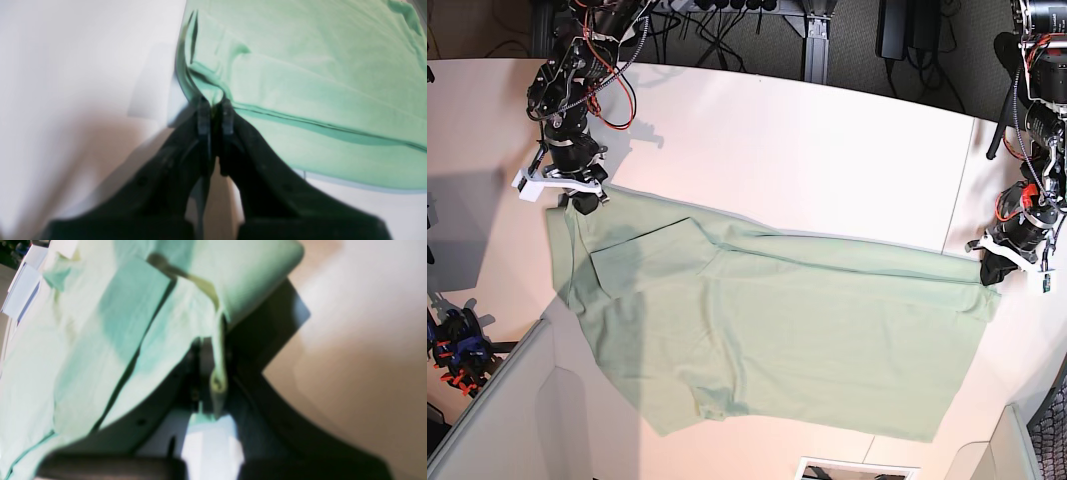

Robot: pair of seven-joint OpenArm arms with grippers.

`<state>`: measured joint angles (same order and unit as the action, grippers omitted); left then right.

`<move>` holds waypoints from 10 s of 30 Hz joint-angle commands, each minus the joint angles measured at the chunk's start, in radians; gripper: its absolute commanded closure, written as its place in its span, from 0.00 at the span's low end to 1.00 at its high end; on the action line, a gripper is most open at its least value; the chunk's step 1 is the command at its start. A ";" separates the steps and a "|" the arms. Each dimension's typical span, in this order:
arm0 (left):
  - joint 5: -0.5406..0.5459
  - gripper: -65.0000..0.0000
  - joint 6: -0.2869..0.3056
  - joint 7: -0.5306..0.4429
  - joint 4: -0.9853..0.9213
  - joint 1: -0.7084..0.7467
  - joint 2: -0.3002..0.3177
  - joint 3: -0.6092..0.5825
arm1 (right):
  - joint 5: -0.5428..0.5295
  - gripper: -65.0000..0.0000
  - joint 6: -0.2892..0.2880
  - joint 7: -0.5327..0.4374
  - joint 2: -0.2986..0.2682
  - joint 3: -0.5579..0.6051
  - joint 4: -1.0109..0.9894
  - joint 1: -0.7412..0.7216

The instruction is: Fold the T-shirt properly

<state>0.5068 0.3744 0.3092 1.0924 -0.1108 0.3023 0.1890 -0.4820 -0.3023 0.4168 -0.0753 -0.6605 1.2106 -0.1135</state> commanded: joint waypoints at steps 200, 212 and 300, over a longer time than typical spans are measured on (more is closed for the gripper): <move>0.184 1.00 0.324 0.017 0.230 0.069 0.257 -0.318 | 0.156 0.51 -0.069 -0.046 -0.399 0.298 0.127 0.139; 0.163 1.00 0.324 0.017 0.230 0.079 0.257 -0.318 | 0.054 0.51 -0.069 -0.047 -0.382 0.106 0.122 0.040; 0.540 0.55 0.324 0.560 0.404 0.233 0.282 -0.121 | -0.018 0.48 -0.072 0.114 -0.221 0.067 0.743 0.587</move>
<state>1.0283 0.6888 0.8848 1.4796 0.1329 0.5674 0.0593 -0.4969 -0.3740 0.5583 -0.2821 -0.5835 1.9373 0.4736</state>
